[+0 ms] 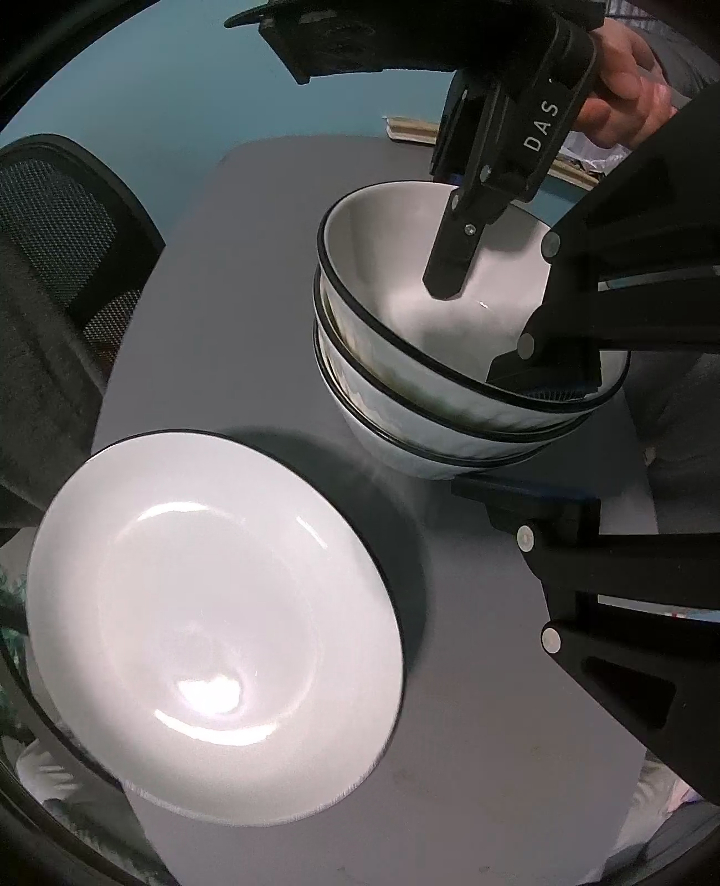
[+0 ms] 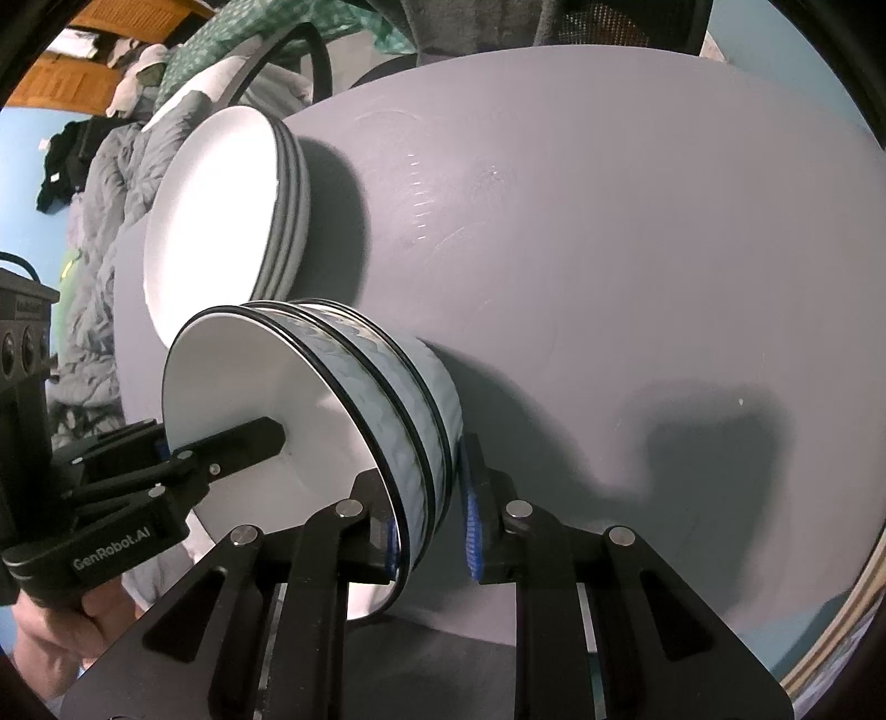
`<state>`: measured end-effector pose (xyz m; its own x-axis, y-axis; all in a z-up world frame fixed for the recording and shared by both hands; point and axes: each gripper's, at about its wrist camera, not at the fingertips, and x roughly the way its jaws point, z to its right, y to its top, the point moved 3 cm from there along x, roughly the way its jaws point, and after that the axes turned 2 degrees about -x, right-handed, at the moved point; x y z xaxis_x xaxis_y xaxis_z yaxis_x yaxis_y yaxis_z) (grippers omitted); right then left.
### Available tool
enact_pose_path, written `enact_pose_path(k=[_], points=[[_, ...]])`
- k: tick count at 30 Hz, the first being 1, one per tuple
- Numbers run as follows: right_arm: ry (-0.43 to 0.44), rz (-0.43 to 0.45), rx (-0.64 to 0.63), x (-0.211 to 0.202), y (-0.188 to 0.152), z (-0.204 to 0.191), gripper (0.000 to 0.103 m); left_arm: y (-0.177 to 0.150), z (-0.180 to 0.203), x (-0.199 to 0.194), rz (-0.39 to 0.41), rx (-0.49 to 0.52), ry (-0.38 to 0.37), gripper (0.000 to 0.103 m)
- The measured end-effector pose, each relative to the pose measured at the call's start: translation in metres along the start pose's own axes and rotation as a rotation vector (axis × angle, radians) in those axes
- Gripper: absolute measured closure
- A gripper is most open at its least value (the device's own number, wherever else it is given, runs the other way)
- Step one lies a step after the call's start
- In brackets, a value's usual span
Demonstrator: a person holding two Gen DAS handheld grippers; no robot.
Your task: Organize plates and bowls
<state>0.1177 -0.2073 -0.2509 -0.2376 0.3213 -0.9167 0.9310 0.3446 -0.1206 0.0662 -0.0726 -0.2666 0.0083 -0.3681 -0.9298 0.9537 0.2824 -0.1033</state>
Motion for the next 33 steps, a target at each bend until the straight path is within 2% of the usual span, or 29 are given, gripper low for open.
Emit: enact_pose_path(k=[9, 20, 25, 33], points=[[-0.030, 0.023, -0.060, -0.025, 0.017, -0.041, 0.085, 0.004, -0.010, -0.041, 0.034, -0.015, -0.008, 0.081], [-0.044, 0.049, -0.159, -0.028, 0.057, -0.085, 0.085, 0.036, -0.042, -0.080, 0.122, -0.055, 0.014, 0.081], [-0.043, 0.041, -0.179, -0.015, 0.082, -0.103, 0.085, 0.057, -0.059, -0.079, 0.141, -0.079, 0.040, 0.081], [-0.054, 0.008, -0.175, 0.009, 0.107, -0.113, 0.085, 0.084, -0.091, -0.062, 0.121, -0.121, 0.056, 0.081]])
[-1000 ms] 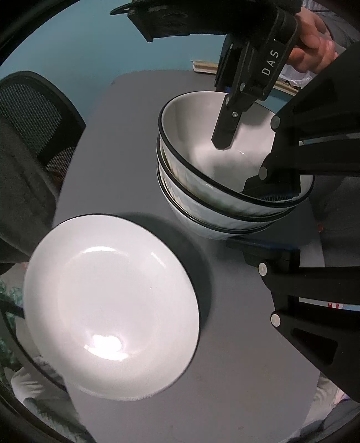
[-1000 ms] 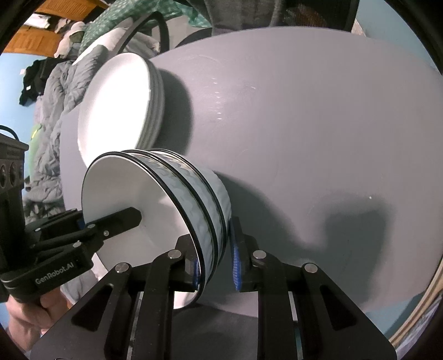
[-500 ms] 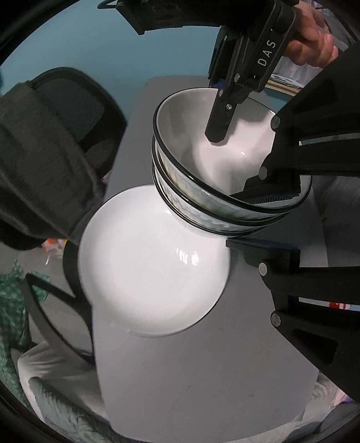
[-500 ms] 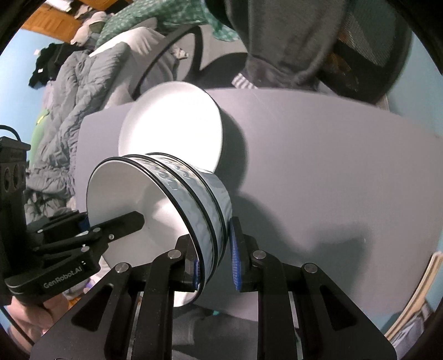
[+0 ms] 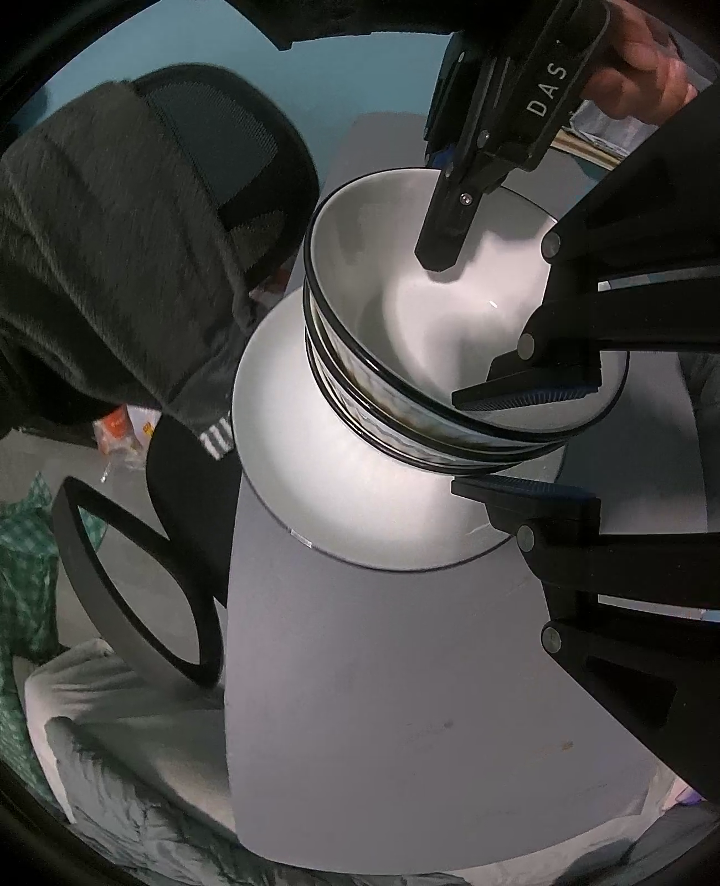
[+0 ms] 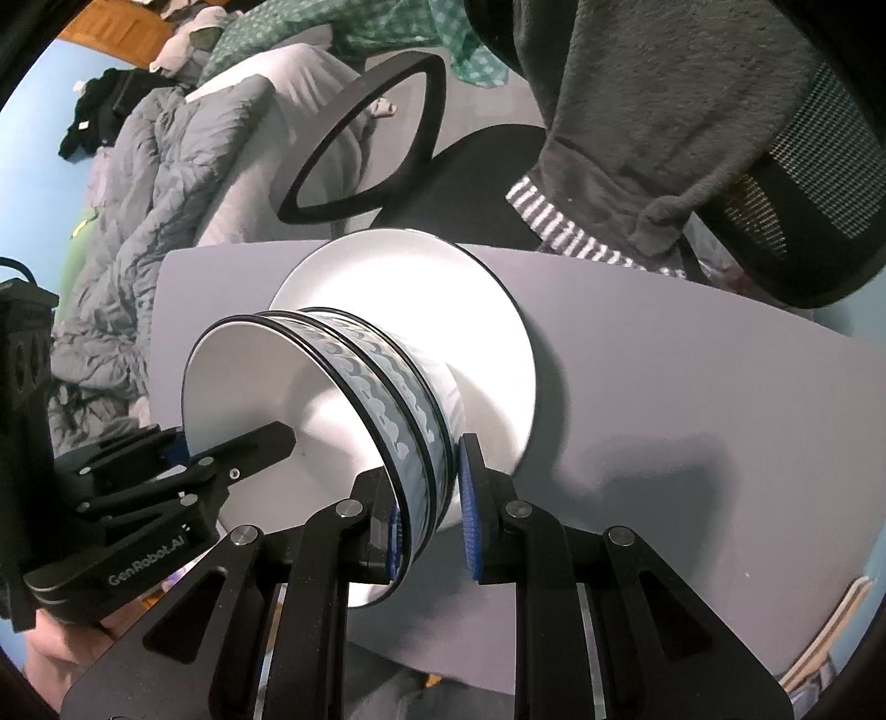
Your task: Organize plates and bowls
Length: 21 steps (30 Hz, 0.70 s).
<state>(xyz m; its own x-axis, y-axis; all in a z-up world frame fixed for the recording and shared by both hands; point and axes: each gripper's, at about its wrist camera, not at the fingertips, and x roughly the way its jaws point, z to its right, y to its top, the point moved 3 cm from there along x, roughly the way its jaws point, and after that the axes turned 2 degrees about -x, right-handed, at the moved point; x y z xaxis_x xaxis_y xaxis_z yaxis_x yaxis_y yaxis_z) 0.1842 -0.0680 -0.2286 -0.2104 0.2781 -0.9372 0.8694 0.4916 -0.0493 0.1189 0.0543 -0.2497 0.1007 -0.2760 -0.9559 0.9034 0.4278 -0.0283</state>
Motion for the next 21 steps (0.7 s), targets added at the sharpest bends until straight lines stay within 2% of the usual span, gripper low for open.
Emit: enact_pose_path(k=[6, 13, 17, 19, 21], points=[[0.021, -0.012, 0.030, 0.008, 0.010, 0.003, 0.086, 0.009, -0.006, 0.000, -0.002, 0.014, 0.004, 0.081], [-0.012, -0.019, 0.002, 0.009, 0.010, -0.002, 0.086, 0.008, -0.005, 0.000, -0.018, 0.055, -0.005, 0.080], [-0.053, 0.002, -0.028, 0.009, 0.011, -0.008, 0.078, 0.010, -0.005, -0.001, -0.012, 0.046, 0.008, 0.075], [-0.116, 0.026, -0.058, 0.007, 0.010, -0.012, 0.069, 0.009, -0.006, -0.005, 0.011, 0.046, 0.043, 0.061], [-0.173, 0.066, -0.090, -0.001, 0.009, -0.016, 0.058, 0.007, -0.007, -0.012, 0.039, 0.043, 0.054, 0.056]])
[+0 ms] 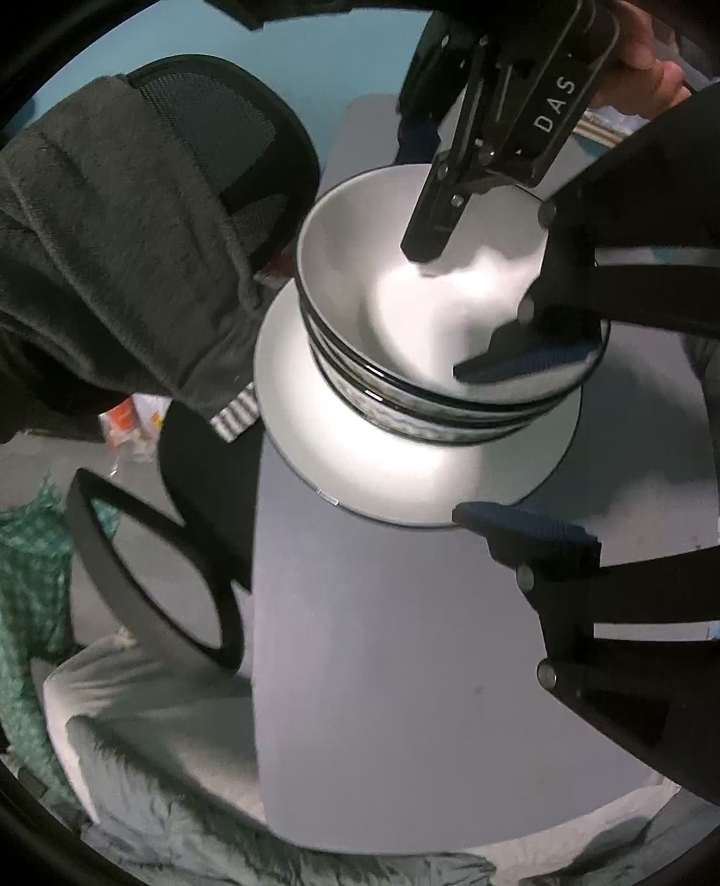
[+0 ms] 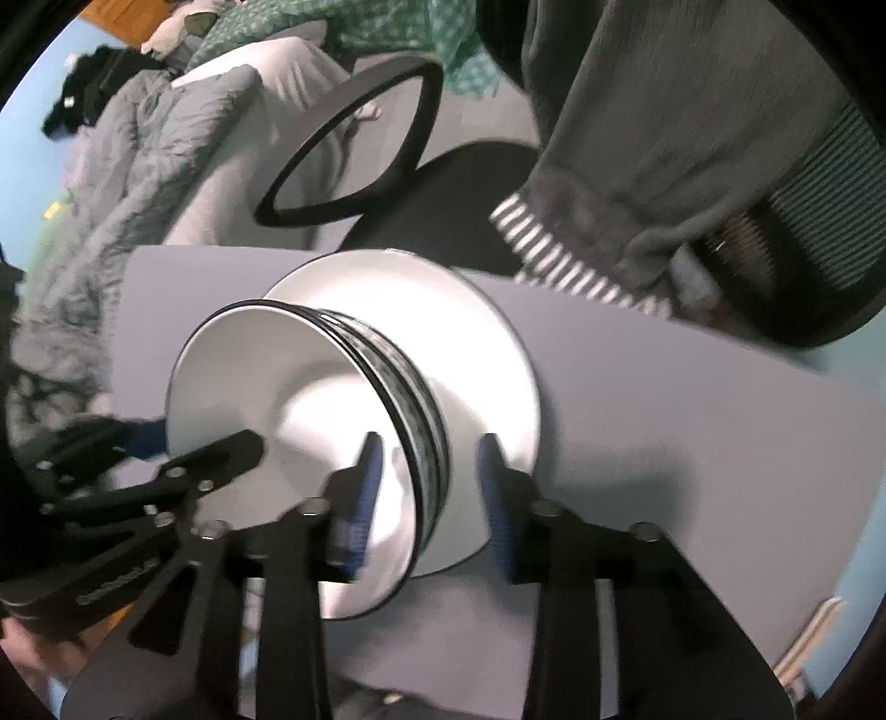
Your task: Organize plates and bowls
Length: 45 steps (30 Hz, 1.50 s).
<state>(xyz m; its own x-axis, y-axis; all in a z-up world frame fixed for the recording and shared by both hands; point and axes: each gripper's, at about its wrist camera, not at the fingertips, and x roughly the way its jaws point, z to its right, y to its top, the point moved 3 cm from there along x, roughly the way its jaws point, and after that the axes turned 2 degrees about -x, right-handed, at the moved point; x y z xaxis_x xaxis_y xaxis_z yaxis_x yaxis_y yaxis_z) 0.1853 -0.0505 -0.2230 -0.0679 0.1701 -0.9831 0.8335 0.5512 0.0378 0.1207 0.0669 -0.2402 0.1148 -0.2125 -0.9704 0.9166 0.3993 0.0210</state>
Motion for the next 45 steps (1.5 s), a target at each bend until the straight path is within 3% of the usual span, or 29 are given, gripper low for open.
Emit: enact_pose_path(k=[6, 9, 12, 22, 33, 39, 45], points=[[-0.058, 0.094, -0.005, -0.037, 0.002, 0.001, 0.047, -0.007, -0.005, -0.045, 0.129, -0.017, 0.060, 0.043], [-0.081, 0.148, -0.007, -0.061, 0.002, 0.002, 0.044, -0.011, -0.004, -0.073, 0.196, -0.036, 0.057, 0.040], [-0.071, 0.198, 0.009, -0.086, 0.000, 0.004, 0.040, -0.015, 0.000, -0.102, 0.265, -0.043, 0.054, 0.030], [-0.090, 0.371, 0.035, -0.163, -0.013, 0.007, 0.036, -0.030, 0.030, -0.179, 0.427, -0.005, 0.067, 0.025], [-0.099, 0.466, 0.064, -0.213, -0.033, 0.003, 0.034, -0.049, 0.059, -0.218, 0.489, 0.029, 0.003, 0.023], [-0.123, 0.497, 0.079, -0.229, -0.045, 0.003, 0.034, -0.059, 0.069, -0.231, 0.539, 0.058, 0.042, 0.023], [-0.113, 0.501, 0.103, -0.234, -0.056, 0.009, 0.034, -0.066, 0.068, -0.242, 0.567, 0.040, -0.014, 0.023]])
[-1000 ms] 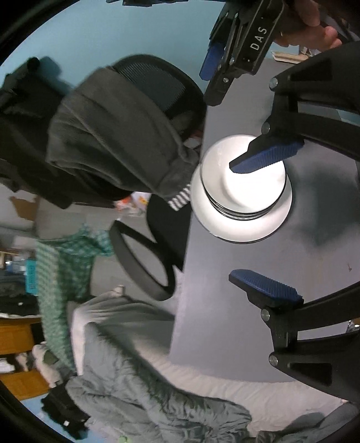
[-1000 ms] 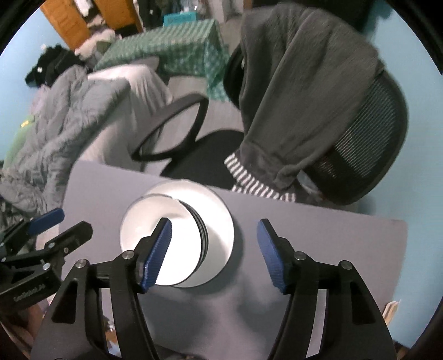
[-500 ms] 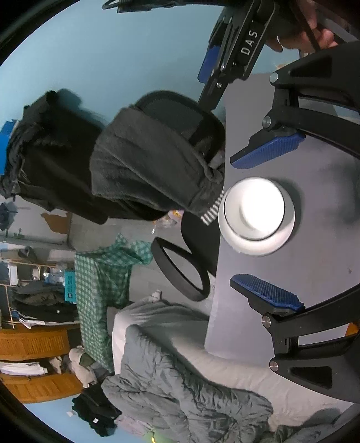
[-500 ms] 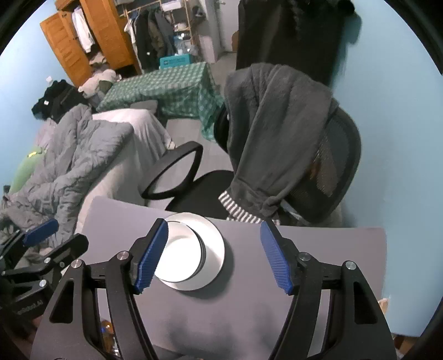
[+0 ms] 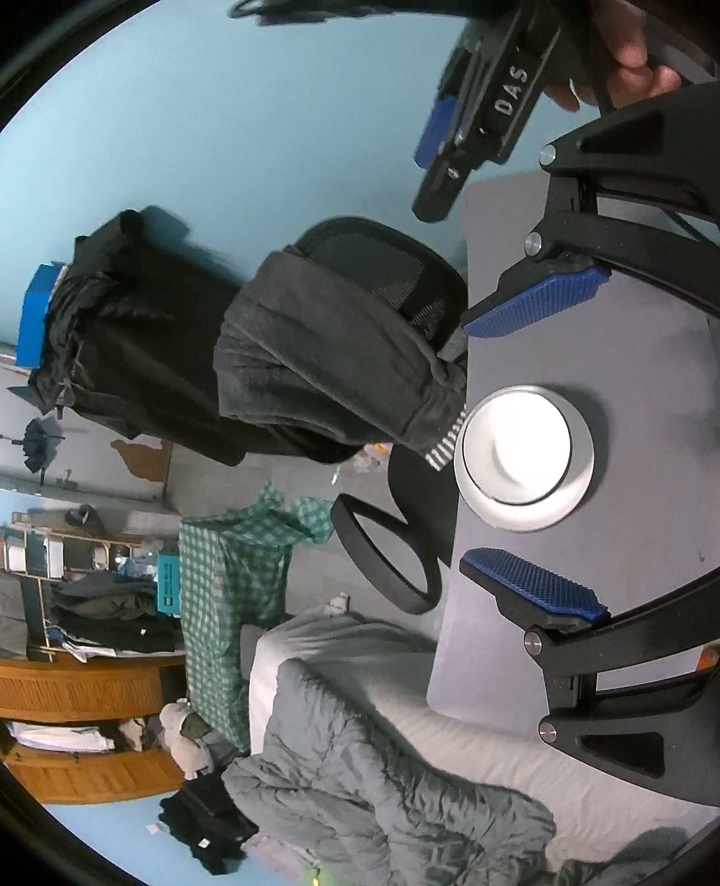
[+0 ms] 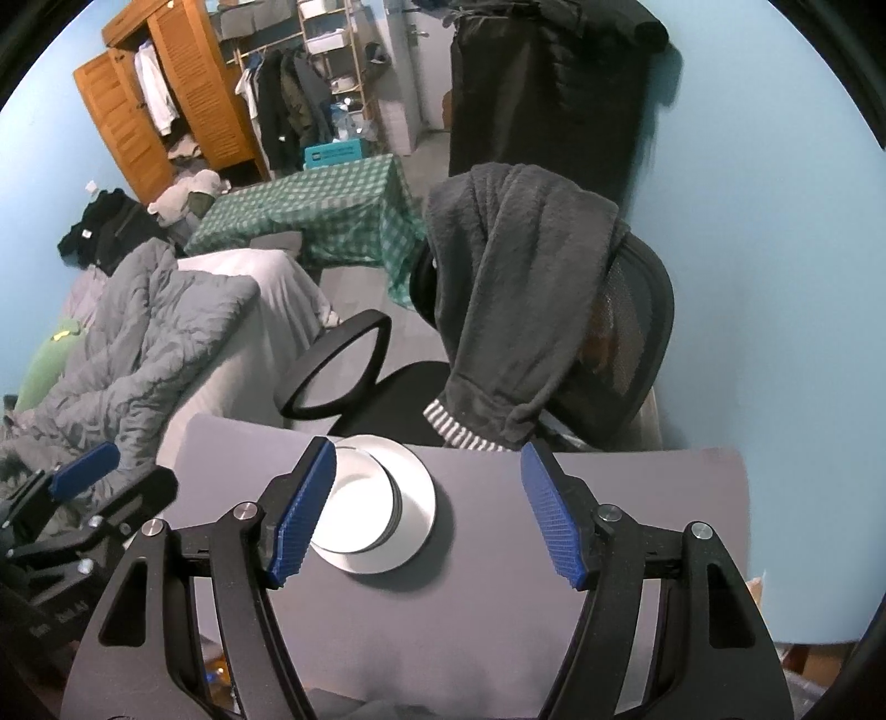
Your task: Organize plates and bowls
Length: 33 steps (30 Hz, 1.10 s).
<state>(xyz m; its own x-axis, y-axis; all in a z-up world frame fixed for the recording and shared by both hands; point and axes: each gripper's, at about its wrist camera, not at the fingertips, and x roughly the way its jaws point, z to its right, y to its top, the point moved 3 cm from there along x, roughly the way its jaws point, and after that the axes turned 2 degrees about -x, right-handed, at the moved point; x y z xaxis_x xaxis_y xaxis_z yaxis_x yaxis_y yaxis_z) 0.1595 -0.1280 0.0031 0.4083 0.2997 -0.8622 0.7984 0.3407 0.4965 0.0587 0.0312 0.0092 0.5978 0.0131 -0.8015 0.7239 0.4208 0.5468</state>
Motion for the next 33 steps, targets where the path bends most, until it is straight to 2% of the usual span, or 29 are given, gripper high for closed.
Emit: enact_pose_path(k=[4, 13, 33], points=[[0.001, -0.013, 0.009, -0.001, -0.004, 0.003, 0.034, -0.001, -0.003, -0.002, -0.001, -0.030, -0.012, 0.023], [0.004, -0.001, 0.009, -0.004, -0.005, 0.003, 0.034, -0.005, -0.009, -0.002, -0.003, -0.054, 0.012, 0.023], [0.000, -0.001, 0.007, -0.006, -0.004, 0.002, 0.034, -0.005, -0.011, -0.009, -0.002, -0.034, 0.006, 0.023]])
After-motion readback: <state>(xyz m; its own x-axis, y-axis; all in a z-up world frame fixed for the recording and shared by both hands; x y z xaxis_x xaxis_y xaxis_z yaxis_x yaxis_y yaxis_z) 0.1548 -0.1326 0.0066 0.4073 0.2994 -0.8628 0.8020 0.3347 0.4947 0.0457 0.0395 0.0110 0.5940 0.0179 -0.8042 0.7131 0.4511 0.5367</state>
